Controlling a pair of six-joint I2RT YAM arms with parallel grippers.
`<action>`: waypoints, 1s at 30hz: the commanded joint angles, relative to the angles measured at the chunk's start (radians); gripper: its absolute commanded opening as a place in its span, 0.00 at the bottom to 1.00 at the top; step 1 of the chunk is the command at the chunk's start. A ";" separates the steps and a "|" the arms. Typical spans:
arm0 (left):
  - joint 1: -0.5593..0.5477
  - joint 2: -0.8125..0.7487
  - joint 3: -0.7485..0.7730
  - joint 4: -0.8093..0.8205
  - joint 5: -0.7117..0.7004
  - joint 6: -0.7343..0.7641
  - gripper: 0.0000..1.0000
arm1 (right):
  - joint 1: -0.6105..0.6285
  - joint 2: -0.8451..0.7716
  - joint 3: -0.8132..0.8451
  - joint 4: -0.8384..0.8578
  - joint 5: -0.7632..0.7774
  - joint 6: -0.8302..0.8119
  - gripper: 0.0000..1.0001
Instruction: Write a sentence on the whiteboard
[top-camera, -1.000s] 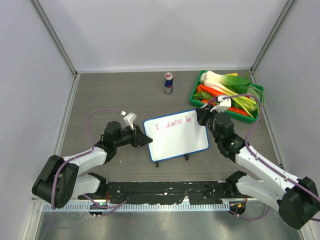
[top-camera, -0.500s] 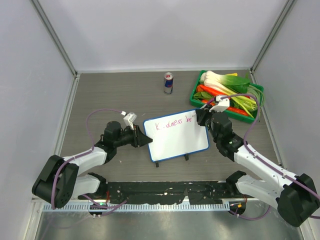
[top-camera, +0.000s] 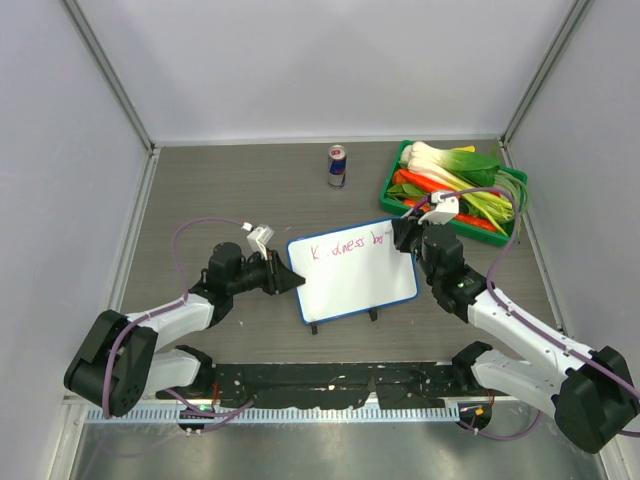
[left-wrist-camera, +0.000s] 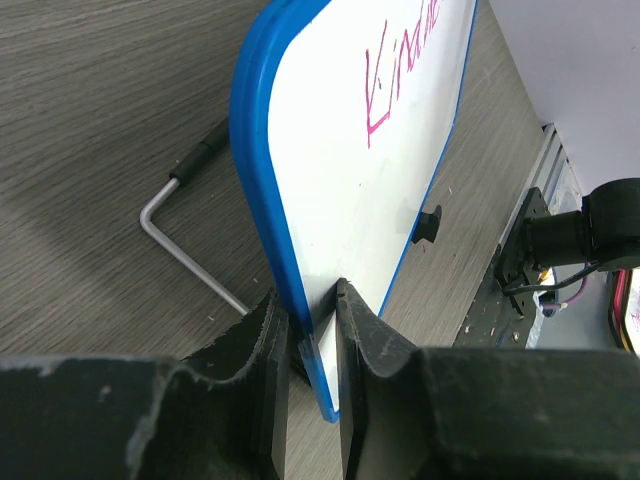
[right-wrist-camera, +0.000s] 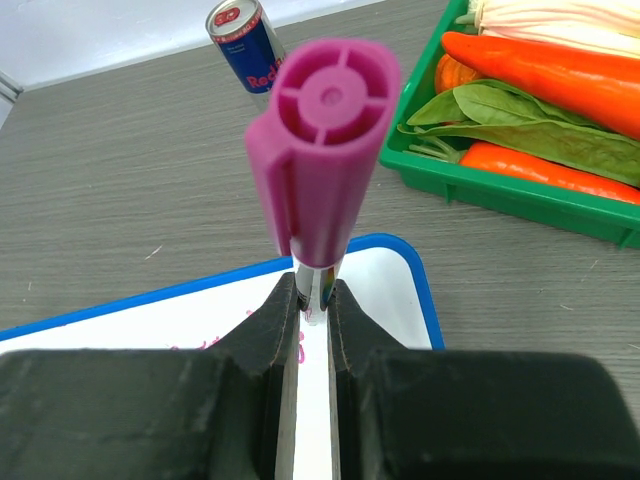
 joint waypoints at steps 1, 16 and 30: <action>-0.012 0.015 0.015 -0.027 -0.018 0.062 0.00 | -0.004 0.014 -0.002 0.018 0.032 -0.017 0.01; -0.012 0.018 0.016 -0.024 -0.019 0.063 0.00 | -0.001 0.005 -0.016 0.029 -0.026 -0.022 0.01; -0.012 0.021 0.016 -0.026 -0.018 0.063 0.00 | -0.002 -0.014 -0.046 -0.036 -0.015 -0.013 0.01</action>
